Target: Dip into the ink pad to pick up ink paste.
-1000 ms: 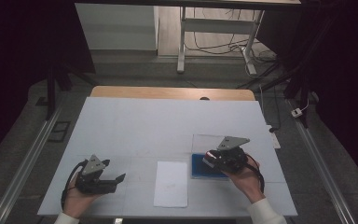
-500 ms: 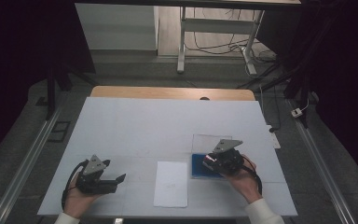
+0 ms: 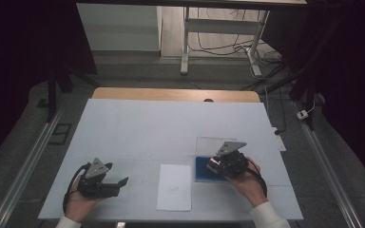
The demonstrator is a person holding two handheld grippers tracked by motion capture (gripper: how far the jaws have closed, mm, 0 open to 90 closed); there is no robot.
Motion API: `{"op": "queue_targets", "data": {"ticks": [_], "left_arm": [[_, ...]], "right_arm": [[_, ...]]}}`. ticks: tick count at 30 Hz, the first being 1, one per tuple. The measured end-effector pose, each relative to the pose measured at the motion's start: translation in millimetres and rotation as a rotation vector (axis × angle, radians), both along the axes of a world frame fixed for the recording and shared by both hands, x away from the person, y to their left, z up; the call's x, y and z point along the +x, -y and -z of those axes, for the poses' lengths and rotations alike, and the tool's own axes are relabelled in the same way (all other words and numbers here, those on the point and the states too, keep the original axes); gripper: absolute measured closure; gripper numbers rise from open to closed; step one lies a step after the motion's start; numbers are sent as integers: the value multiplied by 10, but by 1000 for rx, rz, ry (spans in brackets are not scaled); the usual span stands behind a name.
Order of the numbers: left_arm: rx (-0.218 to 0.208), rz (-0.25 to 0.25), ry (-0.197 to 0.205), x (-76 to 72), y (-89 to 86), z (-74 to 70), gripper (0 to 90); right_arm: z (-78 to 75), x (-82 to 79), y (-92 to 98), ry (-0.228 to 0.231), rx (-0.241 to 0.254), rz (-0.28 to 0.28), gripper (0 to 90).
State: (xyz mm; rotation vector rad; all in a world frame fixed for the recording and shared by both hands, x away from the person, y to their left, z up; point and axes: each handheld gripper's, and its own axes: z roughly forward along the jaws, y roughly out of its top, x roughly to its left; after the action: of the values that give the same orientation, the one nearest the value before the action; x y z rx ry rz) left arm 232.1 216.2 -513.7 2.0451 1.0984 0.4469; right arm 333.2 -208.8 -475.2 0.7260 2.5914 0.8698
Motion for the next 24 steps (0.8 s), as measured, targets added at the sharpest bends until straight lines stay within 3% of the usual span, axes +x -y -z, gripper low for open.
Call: {"op": "queue_targets", "data": {"ticks": [13, 24], "left_arm": [[5, -5, 2, -22, 15, -6, 198], [10, -1, -1, -23, 25, -1, 198]], "right_arm": [[34, -21, -53, 3, -41, 8, 709], [56, -18, -24, 3, -18, 10, 709]]}}
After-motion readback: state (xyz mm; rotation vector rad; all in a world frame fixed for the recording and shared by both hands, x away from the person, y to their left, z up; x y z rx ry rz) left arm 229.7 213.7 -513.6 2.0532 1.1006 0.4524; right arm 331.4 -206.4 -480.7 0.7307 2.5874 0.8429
